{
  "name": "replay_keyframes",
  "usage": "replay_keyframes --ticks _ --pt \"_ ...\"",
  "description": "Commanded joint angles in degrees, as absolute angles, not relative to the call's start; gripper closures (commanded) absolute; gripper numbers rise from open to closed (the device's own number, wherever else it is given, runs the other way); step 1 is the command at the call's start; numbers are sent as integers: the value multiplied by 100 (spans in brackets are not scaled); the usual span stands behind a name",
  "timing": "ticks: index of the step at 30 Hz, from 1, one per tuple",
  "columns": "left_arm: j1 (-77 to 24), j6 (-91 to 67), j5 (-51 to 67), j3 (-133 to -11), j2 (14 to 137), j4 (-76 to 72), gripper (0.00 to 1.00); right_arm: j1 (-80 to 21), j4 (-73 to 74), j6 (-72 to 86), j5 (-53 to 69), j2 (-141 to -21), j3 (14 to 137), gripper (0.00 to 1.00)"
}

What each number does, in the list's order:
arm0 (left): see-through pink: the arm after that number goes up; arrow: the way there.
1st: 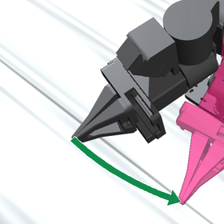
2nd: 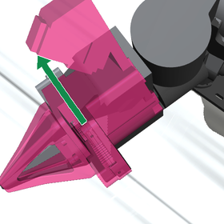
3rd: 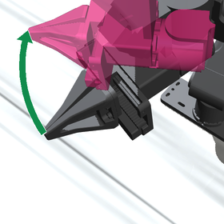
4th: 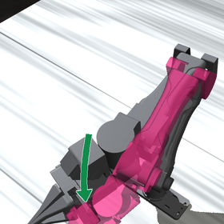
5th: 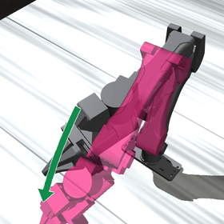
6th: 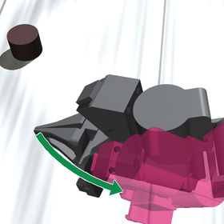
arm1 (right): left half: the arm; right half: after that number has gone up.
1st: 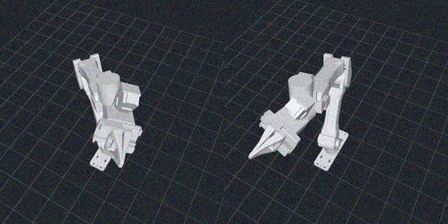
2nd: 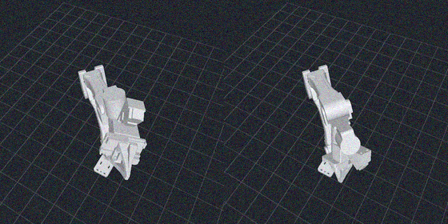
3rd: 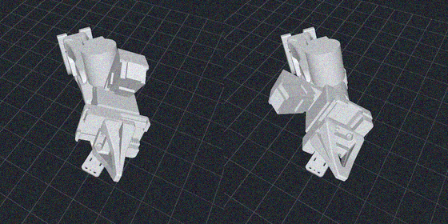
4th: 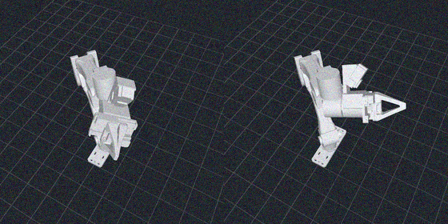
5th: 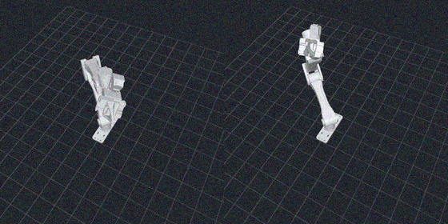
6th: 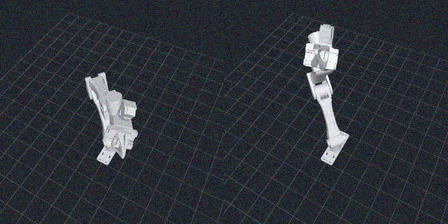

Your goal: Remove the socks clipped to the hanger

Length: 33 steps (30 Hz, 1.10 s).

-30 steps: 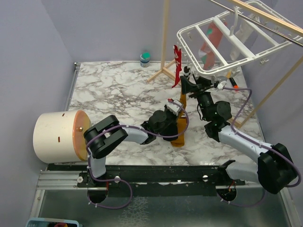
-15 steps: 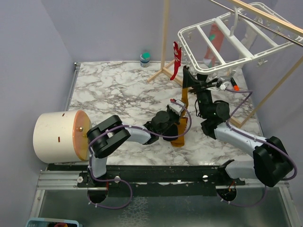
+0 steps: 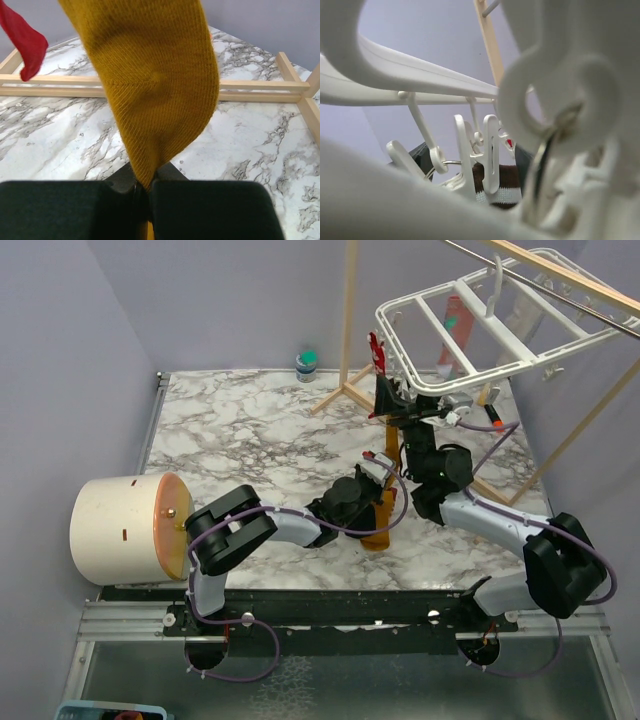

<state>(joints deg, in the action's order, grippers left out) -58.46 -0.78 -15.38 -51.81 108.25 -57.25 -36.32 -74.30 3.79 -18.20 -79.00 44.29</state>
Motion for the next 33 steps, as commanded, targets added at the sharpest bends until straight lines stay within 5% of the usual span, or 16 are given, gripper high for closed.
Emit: replay_keyframes --ticks 1,33 --pt "-5932 -26 -1687 -5247 10942 -5764 100 -3731 -7769 -243 -2328 -8124 4632 31" --pt "-6036 158 -1624 -5178 10914 -5822 100 -3771 -8501 -675 -2540 -8822 5101 42"
